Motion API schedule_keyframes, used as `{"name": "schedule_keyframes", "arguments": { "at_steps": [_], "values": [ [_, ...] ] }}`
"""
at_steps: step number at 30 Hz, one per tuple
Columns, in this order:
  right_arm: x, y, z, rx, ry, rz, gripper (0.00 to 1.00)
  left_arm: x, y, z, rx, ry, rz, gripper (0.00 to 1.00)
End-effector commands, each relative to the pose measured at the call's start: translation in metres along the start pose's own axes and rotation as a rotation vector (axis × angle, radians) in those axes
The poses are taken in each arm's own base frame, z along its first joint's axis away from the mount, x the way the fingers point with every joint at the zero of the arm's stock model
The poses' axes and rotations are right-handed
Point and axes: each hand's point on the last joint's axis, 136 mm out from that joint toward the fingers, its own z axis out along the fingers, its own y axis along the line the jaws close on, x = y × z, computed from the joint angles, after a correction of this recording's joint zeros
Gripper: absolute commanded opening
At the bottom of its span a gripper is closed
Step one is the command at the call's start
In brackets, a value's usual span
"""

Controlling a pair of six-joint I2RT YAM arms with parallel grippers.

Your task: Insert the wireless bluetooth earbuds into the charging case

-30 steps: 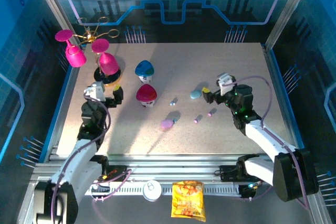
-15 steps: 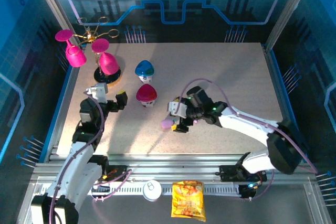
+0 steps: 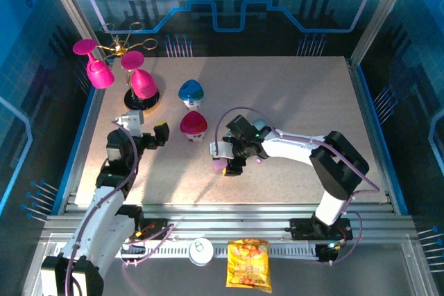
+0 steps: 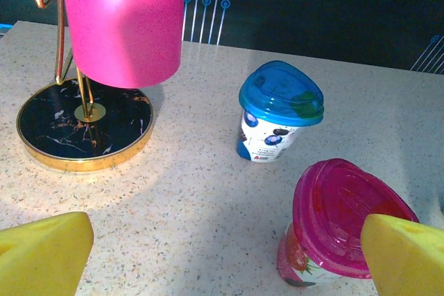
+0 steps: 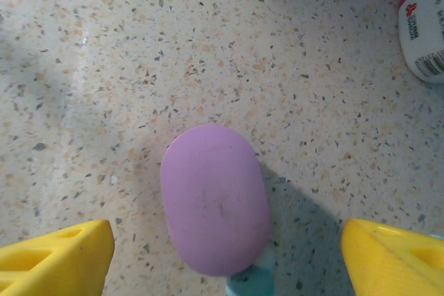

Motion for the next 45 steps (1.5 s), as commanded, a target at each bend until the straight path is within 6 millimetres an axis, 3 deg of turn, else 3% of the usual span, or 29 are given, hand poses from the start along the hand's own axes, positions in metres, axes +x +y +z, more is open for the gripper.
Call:
{"name": "schedule_keyframes", "arguments": {
  "at_steps": [1, 5, 17, 23, 31, 33, 39, 45],
  "values": [
    [-0.005, 0.007, 0.008, -0.063, 0.005, -0.034, 0.8, -0.004, -0.006, -0.004, 0.02, -0.004, -0.001, 0.99],
    [-0.006, 0.004, 0.014, -0.089, 0.017, -0.038, 0.71, -0.004, -0.004, -0.008, 0.013, -0.014, -0.007, 0.99],
    [0.011, -0.001, 0.018, -0.118, 0.105, -0.068, 0.7, -0.005, -0.002, -0.015, 0.0, -0.026, -0.014, 0.99],
    [0.011, -0.001, 0.021, -0.13, 0.099, -0.07, 0.6, -0.006, -0.004, -0.014, 0.008, -0.029, -0.024, 0.99],
    [0.02, -0.001, 0.028, -0.145, 0.145, -0.071, 0.57, -0.007, -0.004, -0.014, 0.011, -0.031, -0.031, 0.99],
    [0.02, -0.001, 0.027, -0.144, 0.141, -0.066, 0.51, -0.008, -0.005, -0.014, 0.012, -0.031, -0.031, 0.99],
    [0.013, -0.002, 0.013, -0.118, 0.128, -0.059, 0.39, -0.01, -0.009, -0.016, 0.033, -0.035, -0.016, 1.0],
    [-0.006, -0.008, -0.025, -0.039, 0.053, -0.039, 0.38, -0.021, -0.039, -0.019, 0.175, -0.074, 0.072, 0.99]
  ]
}}
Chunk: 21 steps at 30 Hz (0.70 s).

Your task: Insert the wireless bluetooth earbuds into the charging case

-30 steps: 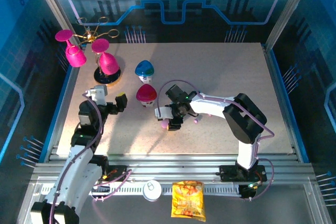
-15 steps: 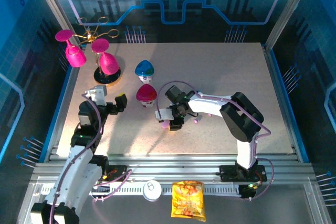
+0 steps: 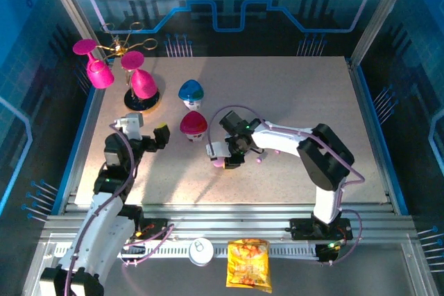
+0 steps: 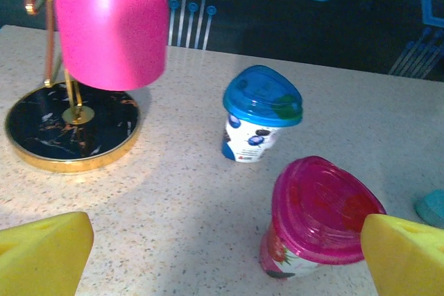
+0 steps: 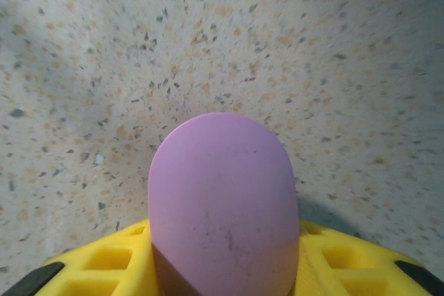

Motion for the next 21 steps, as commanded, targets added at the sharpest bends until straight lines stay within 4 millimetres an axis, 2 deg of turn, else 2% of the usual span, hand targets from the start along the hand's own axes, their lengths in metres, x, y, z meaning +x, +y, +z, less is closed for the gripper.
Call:
{"name": "schedule_keyframes", "arguments": {
  "at_steps": [1, 4, 8, 11, 16, 21],
  "values": [
    [-0.011, -0.004, -0.041, 0.062, -0.067, 0.038, 0.37, -0.019, -0.033, -0.004, 0.153, -0.066, 0.093, 0.99],
    [-0.015, -0.008, -0.071, 0.104, -0.127, 0.083, 0.35, -0.025, -0.065, -0.008, 0.289, -0.1, 0.17, 0.99],
    [-0.015, -0.009, -0.114, 0.147, -0.191, 0.141, 0.34, -0.023, -0.133, -0.028, 0.611, -0.103, 0.316, 0.99],
    [-0.016, -0.004, -0.146, 0.151, -0.247, 0.176, 0.33, -0.018, -0.169, -0.038, 0.778, -0.052, 0.363, 0.99],
    [-0.029, 0.01, -0.19, 0.15, -0.356, 0.2, 0.29, -0.008, -0.211, -0.054, 0.987, 0.015, 0.433, 0.99],
    [-0.048, 0.032, -0.219, 0.08, -0.446, 0.198, 0.28, -0.002, -0.241, -0.064, 1.14, 0.047, 0.468, 0.99]
  ]
}}
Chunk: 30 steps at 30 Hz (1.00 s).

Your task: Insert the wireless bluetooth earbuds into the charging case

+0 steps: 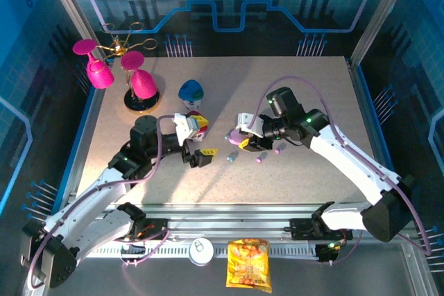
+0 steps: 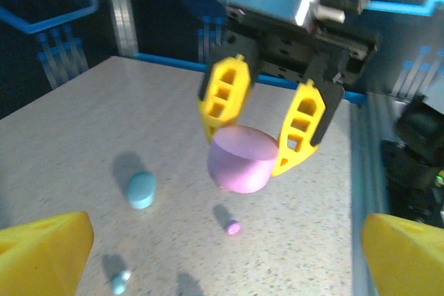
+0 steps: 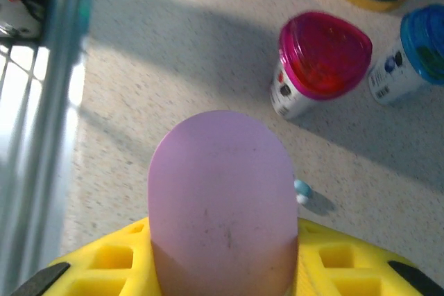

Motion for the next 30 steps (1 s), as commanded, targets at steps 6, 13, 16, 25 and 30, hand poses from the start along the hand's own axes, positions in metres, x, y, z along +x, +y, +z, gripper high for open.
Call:
{"name": "schedule_keyframes", "arguments": {
  "at_steps": [6, 13, 16, 25, 30],
  "values": [
    [-0.038, 0.032, -0.037, -0.133, -0.129, 0.052, 0.25, -0.013, -0.034, 0.021, 0.218, -0.021, 0.069, 0.95],
    [-0.056, 0.04, -0.047, -0.17, -0.172, 0.054, 0.24, -0.02, -0.042, 0.033, 0.266, -0.017, 0.056, 0.84],
    [-0.059, 0.043, -0.048, -0.18, -0.18, 0.051, 0.24, -0.025, -0.047, 0.036, 0.283, -0.03, 0.055, 0.77],
    [-0.055, 0.04, -0.044, -0.164, -0.154, 0.058, 0.23, -0.039, -0.049, 0.043, 0.304, -0.066, 0.026, 0.66],
    [-0.055, 0.043, -0.044, -0.172, -0.151, 0.061, 0.21, -0.04, -0.05, 0.045, 0.308, -0.063, 0.022, 0.62]
  ]
}}
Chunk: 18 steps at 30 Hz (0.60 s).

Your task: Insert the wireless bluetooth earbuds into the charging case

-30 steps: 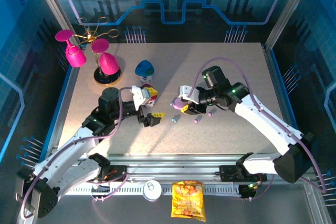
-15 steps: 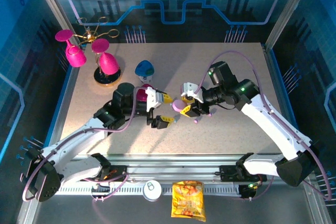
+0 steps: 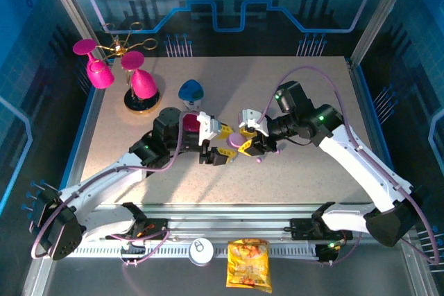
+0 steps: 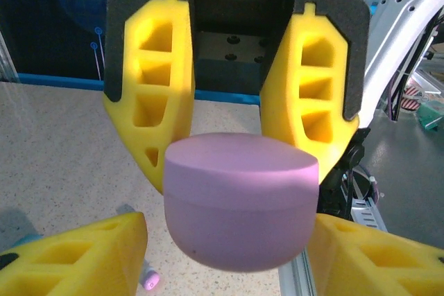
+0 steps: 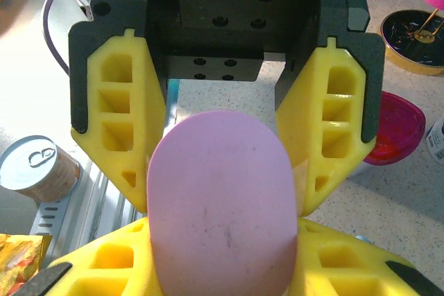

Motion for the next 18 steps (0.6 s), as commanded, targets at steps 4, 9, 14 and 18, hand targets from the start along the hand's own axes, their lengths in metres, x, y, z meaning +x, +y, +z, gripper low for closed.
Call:
{"name": "schedule_keyframes", "arguments": {
  "at_steps": [4, 9, 14, 18],
  "values": [
    [-0.0053, 0.012, -0.0046, -0.024, 0.0, 0.005, 0.19, -0.0226, -0.006, 0.0016, 0.022, -0.044, 0.049, 0.66],
    [-0.0003, 0.0116, -0.004, -0.016, 0.03, 0.012, 0.19, -0.0239, -0.0063, 0.0014, 0.02, -0.037, 0.051, 0.63],
    [-0.001, 0.0121, -0.0048, -0.013, 0.033, 0.006, 0.19, -0.024, -0.0082, 0.0027, 0.031, -0.033, 0.047, 0.59],
    [-0.0024, 0.0114, -0.0055, -0.008, 0.029, 0.001, 0.19, -0.0229, -0.0092, 0.0042, 0.039, -0.027, 0.051, 0.51]
  ]
}}
